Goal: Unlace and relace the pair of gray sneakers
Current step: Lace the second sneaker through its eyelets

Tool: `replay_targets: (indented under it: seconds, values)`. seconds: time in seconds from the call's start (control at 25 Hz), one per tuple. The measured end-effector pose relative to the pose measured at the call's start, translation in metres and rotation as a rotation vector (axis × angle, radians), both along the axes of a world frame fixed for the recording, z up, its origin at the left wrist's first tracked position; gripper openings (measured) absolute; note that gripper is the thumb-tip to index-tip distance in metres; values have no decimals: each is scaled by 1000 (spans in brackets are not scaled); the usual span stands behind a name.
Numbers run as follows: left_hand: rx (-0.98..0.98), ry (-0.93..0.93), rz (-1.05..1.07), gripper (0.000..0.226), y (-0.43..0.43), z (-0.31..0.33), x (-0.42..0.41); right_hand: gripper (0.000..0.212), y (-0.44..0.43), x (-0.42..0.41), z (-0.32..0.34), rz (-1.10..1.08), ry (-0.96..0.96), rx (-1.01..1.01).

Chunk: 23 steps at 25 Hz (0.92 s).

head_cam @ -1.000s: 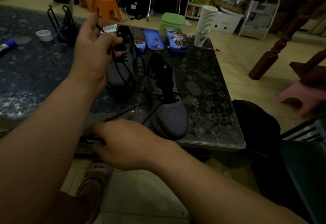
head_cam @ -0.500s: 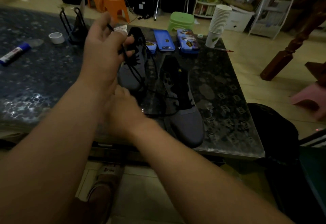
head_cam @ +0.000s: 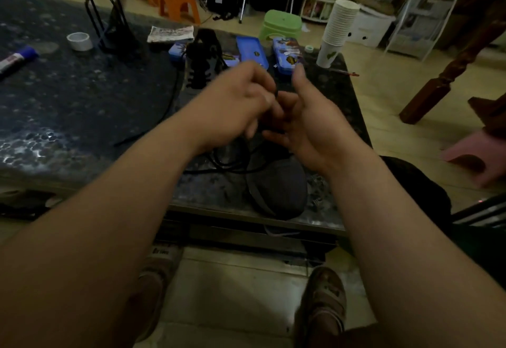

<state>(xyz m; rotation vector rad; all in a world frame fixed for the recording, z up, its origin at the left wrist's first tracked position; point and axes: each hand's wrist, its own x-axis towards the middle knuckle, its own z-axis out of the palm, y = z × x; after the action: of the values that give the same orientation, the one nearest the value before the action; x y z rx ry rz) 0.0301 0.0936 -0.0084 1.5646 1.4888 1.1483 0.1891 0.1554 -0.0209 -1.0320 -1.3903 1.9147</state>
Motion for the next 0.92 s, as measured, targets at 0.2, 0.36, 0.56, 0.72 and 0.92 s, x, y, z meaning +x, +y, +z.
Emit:
replay_targets:
  seconds: [0.2, 0.36, 0.56, 0.72, 0.92]
  values:
    - [-109, 283, 45, 14, -3, -9, -14, 27, 16, 6, 1, -285, 226, -167]
    - [-166, 488, 217, 11, -4, -13, -42, 21, 27, 13, -5, -473, 227, -153]
    - [-368, 772, 340, 22, -1, -23, -57, 16, 31, 9, -7, -535, 193, -19]
    - [-95, 507, 314, 26, 5, -23, -29, 19, 7, -9, -12, -289, -160, 205]
    - [23, 106, 202, 22, 12, -26, 2, 24, -17, -31, -24, -117, -281, 361]
